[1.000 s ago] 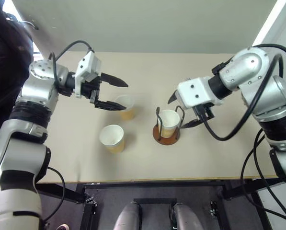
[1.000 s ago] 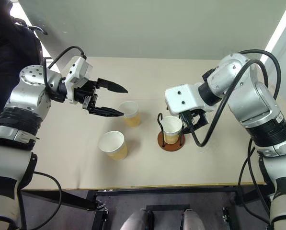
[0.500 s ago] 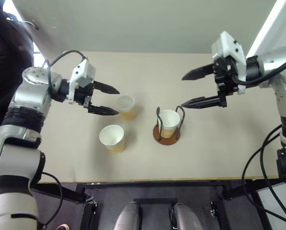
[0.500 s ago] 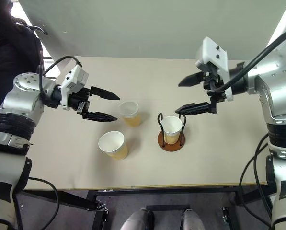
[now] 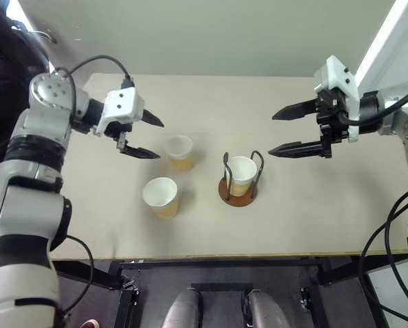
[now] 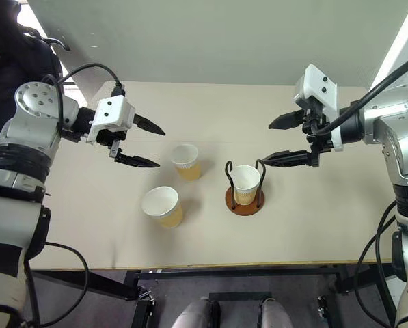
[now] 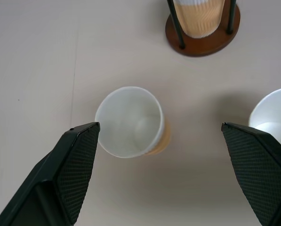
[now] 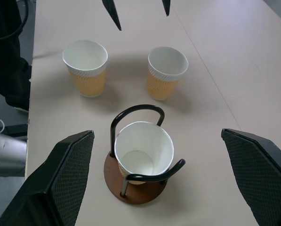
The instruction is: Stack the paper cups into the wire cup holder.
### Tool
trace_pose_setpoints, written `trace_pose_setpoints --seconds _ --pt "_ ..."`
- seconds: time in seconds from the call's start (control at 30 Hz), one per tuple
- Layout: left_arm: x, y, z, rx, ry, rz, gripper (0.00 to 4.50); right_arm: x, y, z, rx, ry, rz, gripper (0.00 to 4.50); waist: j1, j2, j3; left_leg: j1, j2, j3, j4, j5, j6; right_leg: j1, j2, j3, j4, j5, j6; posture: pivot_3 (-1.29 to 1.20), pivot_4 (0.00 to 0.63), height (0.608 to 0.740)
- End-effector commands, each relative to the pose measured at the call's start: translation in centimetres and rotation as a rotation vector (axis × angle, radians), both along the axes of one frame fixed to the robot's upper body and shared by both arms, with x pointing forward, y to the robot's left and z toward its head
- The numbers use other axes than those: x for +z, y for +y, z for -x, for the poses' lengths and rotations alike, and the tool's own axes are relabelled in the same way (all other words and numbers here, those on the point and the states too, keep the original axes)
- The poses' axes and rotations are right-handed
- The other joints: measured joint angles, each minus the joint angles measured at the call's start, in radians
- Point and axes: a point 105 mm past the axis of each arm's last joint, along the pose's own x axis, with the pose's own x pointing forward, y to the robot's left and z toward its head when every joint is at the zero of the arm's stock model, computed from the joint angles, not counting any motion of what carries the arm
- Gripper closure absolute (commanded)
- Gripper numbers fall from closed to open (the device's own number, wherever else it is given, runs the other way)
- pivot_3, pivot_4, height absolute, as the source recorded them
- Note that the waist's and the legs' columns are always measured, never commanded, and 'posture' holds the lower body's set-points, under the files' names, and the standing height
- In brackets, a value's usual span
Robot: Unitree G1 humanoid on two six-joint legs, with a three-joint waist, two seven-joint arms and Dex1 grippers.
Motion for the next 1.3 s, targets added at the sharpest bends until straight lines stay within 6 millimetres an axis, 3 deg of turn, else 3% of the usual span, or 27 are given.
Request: trace_pose_setpoints --seconds 0.03,0.33,0.7,0.87,1.3 --pt "1.4 -0.2 -0.1 -0.018 -0.06 -0.055 0.05 1.0 -0.3 0.4 0.004 -0.051 0.001 0.05 0.0 0.0 0.0 0.0 0.0 0.001 0.0 0.0 0.0 0.0 0.0 0.0 0.0 0.0 0.0 0.0 0.15 0.74" --pt "1.6 -1.2 -0.1 -0.044 -0.07 -0.119 0.05 1.0 -0.9 0.4 -0.009 -0.052 0.022 0.05 0.0 0.0 0.0 -0.003 0.0 0.002 -0.001 -0.001 0.002 -0.003 0.001 -0.001 -0.002 0.0 0.002 0.0 0.15 0.74" --pt "4.7 -1.9 1.7 -0.106 -0.116 -0.112 0.05 1.1 -1.7 1.0 -0.007 -0.03 0.065 0.05 -0.002 -0.001 -0.001 -0.009 0.0 0.003 0.001 -0.001 0.002 -0.008 0.002 -0.001 -0.002 0.002 0.003 0.0 0.15 0.74" --pt "3.6 -0.4 1.1 -0.069 -0.121 -0.241 0.05 1.1 -1.6 1.0 -0.003 -0.029 0.062 0.05 -0.002 -0.001 -0.001 -0.009 0.001 0.001 0.002 -0.001 0.002 -0.007 0.0 0.001 -0.001 0.002 0.003 0.0 0.15 0.74" --pt "-0.2 -0.8 -0.5 -0.091 -0.153 -0.376 0.05 1.0 -1.2 1.1 0.019 -0.012 0.078 0.05 -0.001 -0.001 -0.001 -0.009 0.001 0.0 0.004 0.0 0.002 -0.008 -0.001 -0.001 0.0 0.004 0.003 0.0 0.15 0.74"
